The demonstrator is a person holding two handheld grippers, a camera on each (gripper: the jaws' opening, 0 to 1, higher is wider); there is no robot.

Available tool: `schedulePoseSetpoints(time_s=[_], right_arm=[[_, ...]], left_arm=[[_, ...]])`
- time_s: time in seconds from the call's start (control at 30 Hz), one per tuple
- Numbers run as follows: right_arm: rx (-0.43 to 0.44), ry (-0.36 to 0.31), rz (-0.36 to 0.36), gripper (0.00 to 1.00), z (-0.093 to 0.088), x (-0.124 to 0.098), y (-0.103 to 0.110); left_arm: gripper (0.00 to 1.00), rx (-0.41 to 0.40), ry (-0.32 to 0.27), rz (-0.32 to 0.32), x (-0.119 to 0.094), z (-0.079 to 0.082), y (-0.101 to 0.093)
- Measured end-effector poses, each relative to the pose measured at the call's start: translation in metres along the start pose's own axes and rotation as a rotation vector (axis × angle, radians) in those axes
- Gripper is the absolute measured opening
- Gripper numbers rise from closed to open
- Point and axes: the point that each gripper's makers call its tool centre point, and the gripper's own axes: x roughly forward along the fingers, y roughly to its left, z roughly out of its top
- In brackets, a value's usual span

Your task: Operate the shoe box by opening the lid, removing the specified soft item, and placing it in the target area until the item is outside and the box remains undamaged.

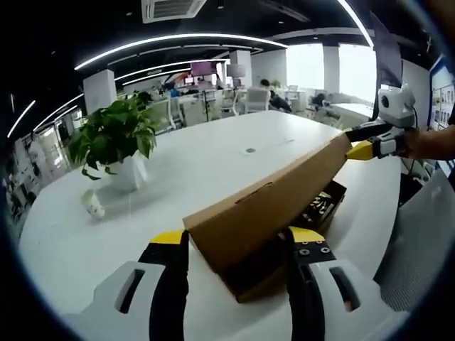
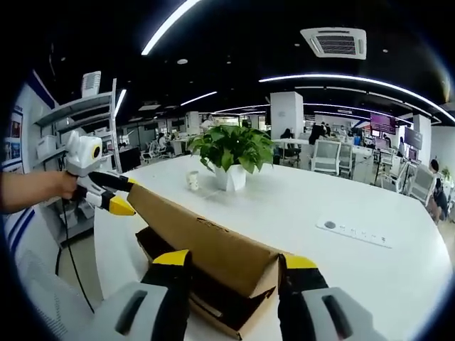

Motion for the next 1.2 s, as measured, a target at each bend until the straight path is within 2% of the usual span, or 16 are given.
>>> schedulePoseSetpoints(time_s=[0.63,0.7,0.77,1.2], right_arm=[[-0.01,-0.031,0.022,0.48,0.01,0.003,-0.003],[-0.034,-0.034,0.022,0.48,0.012,0.004,-0.004],[-0.062,-0.027,0.017,0.48,0.011,0.005,-0.004],[-0.071,-0.036,0.011,0.42,0.018,0.008,-0.012]], left_arm=[[0.55,0.003,-0.014,0.007,0.003,0.012,0.008],[0.55,0.004,-0.019,0.009,0.004,0.015,0.009],[0.55,0.002,-0.021,0.009,0.004,0.017,0.009],[0.53,0.014,-0.029,0.016,0.007,0.025,0.013]])
